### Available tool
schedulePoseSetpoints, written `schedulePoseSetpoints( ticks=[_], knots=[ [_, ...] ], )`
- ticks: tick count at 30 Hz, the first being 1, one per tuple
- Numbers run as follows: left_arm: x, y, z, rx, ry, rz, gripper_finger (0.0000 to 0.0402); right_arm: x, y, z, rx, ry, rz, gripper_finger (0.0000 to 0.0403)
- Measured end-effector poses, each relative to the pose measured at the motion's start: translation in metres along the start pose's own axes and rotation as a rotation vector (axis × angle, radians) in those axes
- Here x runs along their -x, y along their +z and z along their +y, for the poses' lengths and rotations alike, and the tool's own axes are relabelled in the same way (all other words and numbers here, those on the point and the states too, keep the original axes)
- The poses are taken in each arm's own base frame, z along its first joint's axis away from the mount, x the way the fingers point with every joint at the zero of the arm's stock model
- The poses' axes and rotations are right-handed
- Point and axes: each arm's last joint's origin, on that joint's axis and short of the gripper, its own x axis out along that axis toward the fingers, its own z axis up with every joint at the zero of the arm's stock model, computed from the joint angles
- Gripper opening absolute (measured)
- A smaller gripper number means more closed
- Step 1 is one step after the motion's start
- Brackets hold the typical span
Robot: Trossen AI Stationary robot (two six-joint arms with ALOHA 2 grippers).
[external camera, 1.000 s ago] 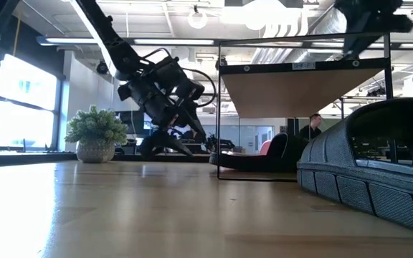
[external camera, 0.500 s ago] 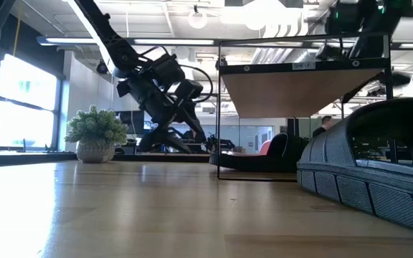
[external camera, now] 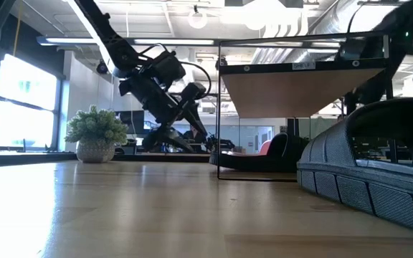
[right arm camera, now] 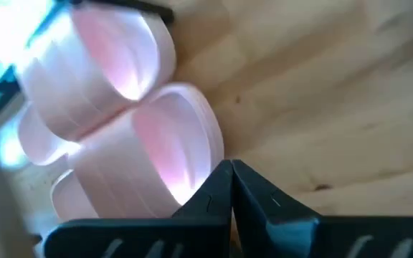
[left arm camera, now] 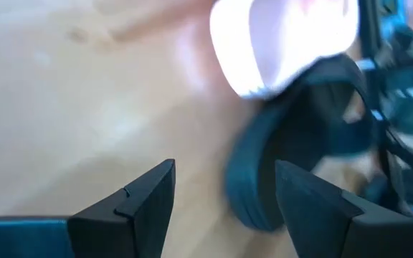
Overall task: Pick and place slides into the shelf
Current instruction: Adjust the slippers under the shelf
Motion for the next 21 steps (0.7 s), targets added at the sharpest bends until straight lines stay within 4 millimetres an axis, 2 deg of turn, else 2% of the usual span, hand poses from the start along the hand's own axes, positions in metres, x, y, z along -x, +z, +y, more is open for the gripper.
schedulePoseSetpoints(
  ticks=[3,7,13,21],
  knots=[
    [0.002,0.005,0.003,0.014,0.037,-0.060,0.0223,-0.020,-0.002,-0.006,-0.042,0.038,0.062,0.0000],
    [0.008,0.020,0.013,0.087,0.031,-0.122,0.0223,-0.038,-0.002,-0.015,-0.118,0.051,0.046,0.0000],
    [0.016,0.036,0.023,0.134,0.006,-0.182,0.0223,-0.044,0.002,-0.016,-0.201,0.047,-0.056,0.0000],
    [0.016,0.035,0.023,0.134,0.021,-0.197,0.0223,-0.058,0.008,-0.011,-0.282,0.069,-0.070,0.0000]
  ],
)
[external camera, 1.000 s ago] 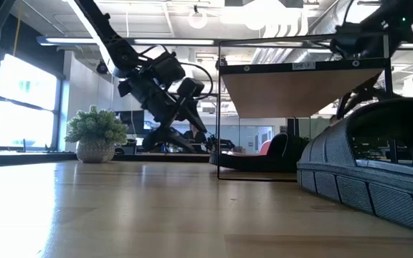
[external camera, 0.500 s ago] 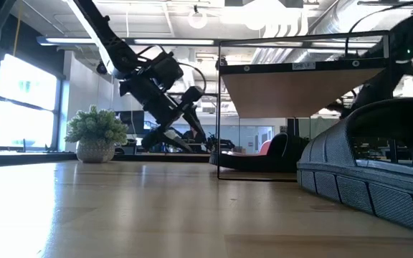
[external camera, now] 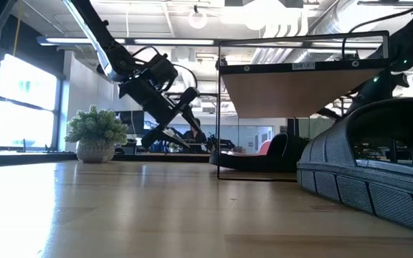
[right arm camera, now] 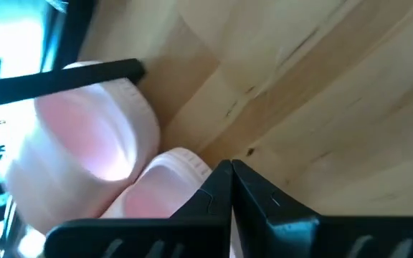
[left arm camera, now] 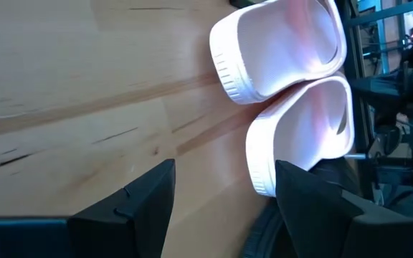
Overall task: Pick and place slides into the shelf
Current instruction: Adjust the slippers under the shelf
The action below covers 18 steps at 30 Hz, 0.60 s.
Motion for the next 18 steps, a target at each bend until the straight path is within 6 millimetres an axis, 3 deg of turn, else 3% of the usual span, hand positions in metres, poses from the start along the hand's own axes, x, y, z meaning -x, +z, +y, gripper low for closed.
schedulePoseSetpoints(
  ticks=[10,18],
  knots=[
    [0.000,0.000,0.001,0.002,0.009,-0.005,0.0223,-0.015,-0.003,0.000,0.005,-0.020,0.065,0.0000],
    [0.000,0.010,-0.004,0.040,0.042,-0.173,0.0223,-0.014,-0.006,0.001,0.013,-0.008,0.120,0.0000]
  ],
)
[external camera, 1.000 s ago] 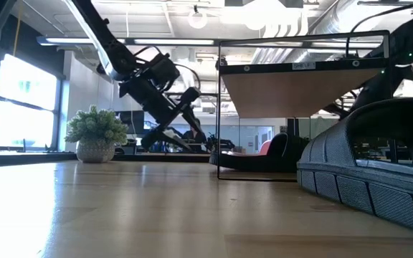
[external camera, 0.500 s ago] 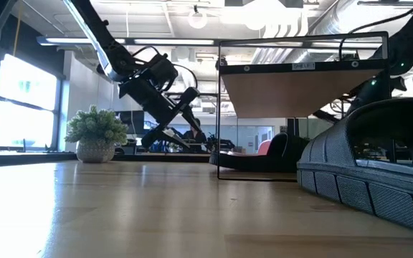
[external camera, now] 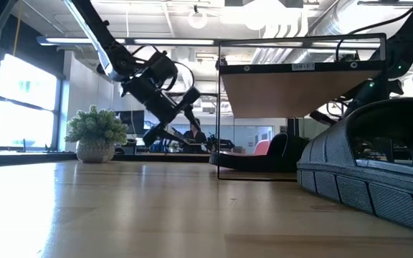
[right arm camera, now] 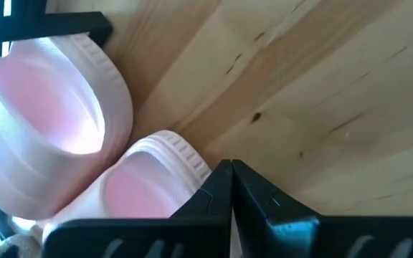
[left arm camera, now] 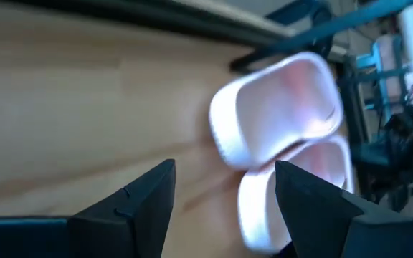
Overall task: Pick and place slides into the shelf
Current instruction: Adjust the slippers under the shelf
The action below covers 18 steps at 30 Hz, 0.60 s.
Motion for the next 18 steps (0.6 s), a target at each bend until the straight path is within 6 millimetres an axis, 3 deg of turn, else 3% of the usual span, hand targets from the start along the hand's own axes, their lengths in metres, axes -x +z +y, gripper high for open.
schedulePoseSetpoints(
  ticks=[3,12,18],
  knots=[
    [-0.008,0.005,-0.005,-0.016,-0.007,-0.018,0.0215,0.000,0.000,0.000,0.010,0.005,0.019,0.0000],
    [-0.046,0.004,-0.005,0.009,-0.029,0.168,0.0145,0.001,-0.006,0.001,0.030,0.007,0.061,0.0000],
    [-0.044,0.014,0.000,0.006,-0.053,0.197,0.0104,0.009,-0.006,-0.001,0.042,-0.008,-0.010,0.0000]
  ],
)
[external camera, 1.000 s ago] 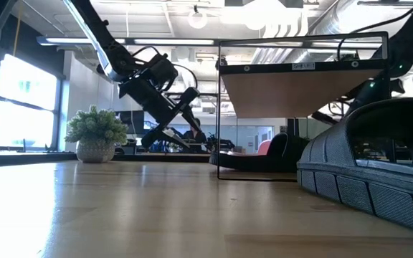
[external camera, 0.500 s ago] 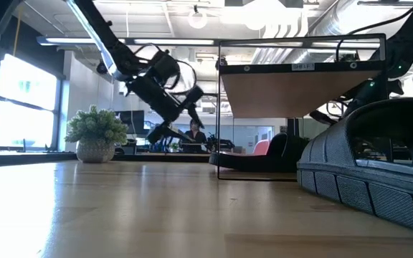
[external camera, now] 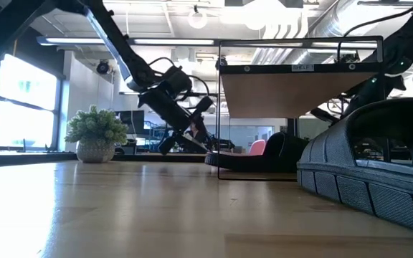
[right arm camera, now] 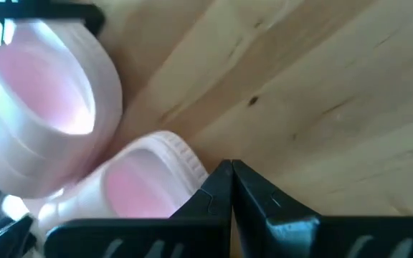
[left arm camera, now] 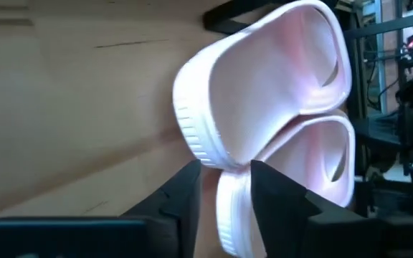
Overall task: Pick and place slides into the shelf
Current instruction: Adjust the slippers under the shelf
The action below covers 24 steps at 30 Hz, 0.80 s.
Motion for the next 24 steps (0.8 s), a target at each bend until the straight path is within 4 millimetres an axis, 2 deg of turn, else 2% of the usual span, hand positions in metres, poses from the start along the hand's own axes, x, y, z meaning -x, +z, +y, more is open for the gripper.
schedulePoseSetpoints(
  ticks=[5,9,14,17,21,24],
  knots=[
    [0.006,0.007,0.010,-0.010,-0.052,0.113,0.0078,0.015,-0.001,0.000,0.035,0.031,-0.037,0.0000],
    [0.014,-0.004,0.013,-0.096,-0.053,0.274,0.0057,0.030,-0.004,0.001,0.099,0.083,-0.057,0.0000],
    [0.029,-0.035,0.012,-0.238,0.052,0.512,0.0030,0.049,-0.009,0.003,0.232,0.187,-0.079,0.0000],
    [0.031,-0.059,0.009,-0.334,0.091,0.650,0.0014,0.061,-0.013,0.004,0.337,0.266,-0.063,0.0000],
    [0.020,-0.097,-0.007,-0.484,0.131,0.727,0.0002,0.073,-0.021,0.005,0.478,0.345,-0.068,0.0000],
    [0.013,-0.121,-0.023,-0.577,0.094,0.737,0.0005,0.078,-0.027,0.004,0.575,0.371,-0.077,0.0000]
  ],
)
